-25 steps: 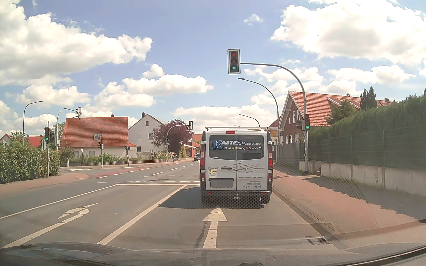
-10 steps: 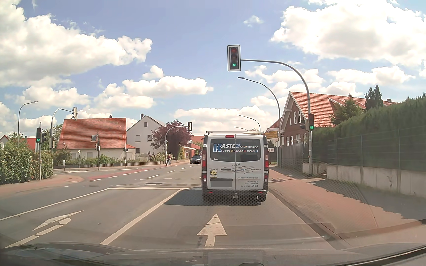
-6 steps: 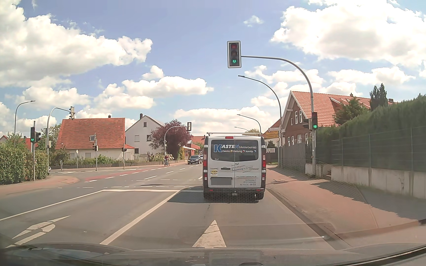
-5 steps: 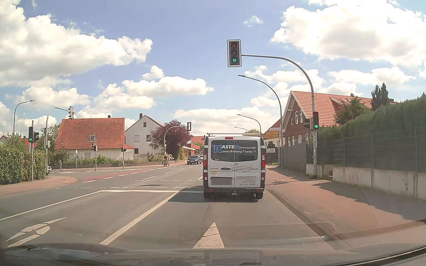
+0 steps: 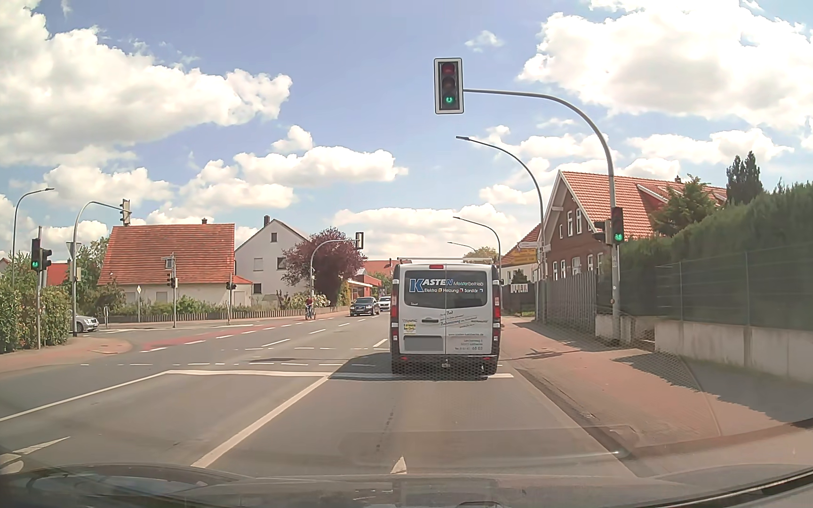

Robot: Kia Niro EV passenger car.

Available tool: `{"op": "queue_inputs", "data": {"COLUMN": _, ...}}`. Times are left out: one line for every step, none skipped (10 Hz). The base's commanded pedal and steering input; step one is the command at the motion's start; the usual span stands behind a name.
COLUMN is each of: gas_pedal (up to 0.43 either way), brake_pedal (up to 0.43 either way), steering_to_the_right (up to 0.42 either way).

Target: Follow the waypoints while adhering to traffic rules and regulations

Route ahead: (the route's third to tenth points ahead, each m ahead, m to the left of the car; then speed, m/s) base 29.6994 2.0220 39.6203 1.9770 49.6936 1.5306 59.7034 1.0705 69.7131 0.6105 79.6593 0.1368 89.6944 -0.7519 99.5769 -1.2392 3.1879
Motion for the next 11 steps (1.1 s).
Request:
{"op": "queue_inputs", "data": {"gas_pedal": 0.398, "brake_pedal": 0.0, "steering_to_the_right": -0.001}}
{"op": "queue_inputs", "data": {"gas_pedal": 0.409, "brake_pedal": 0.0, "steering_to_the_right": -0.001}}
{"op": "queue_inputs", "data": {"gas_pedal": 0.421, "brake_pedal": 0.0, "steering_to_the_right": -0.001}}
{"op": "queue_inputs", "data": {"gas_pedal": 0.429, "brake_pedal": 0.0, "steering_to_the_right": -0.001}}
{"op": "queue_inputs", "data": {"gas_pedal": 0.441, "brake_pedal": 0.0, "steering_to_the_right": -0.001}}
{"op": "queue_inputs", "data": {"gas_pedal": 0.441, "brake_pedal": 0.0, "steering_to_the_right": -0.001}}
{"op": "queue_inputs", "data": {"gas_pedal": 0.441, "brake_pedal": 0.0, "steering_to_the_right": -0.001}}
{"op": "queue_inputs", "data": {"gas_pedal": 0.441, "brake_pedal": 0.0, "steering_to_the_right": -0.001}}
{"op": "queue_inputs", "data": {"gas_pedal": 0.441, "brake_pedal": 0.0, "steering_to_the_right": -0.001}}
{"op": "queue_inputs", "data": {"gas_pedal": 0.441, "brake_pedal": 0.0, "steering_to_the_right": -0.001}}
{"op": "queue_inputs", "data": {"gas_pedal": 0.441, "brake_pedal": 0.0, "steering_to_the_right": -0.001}}
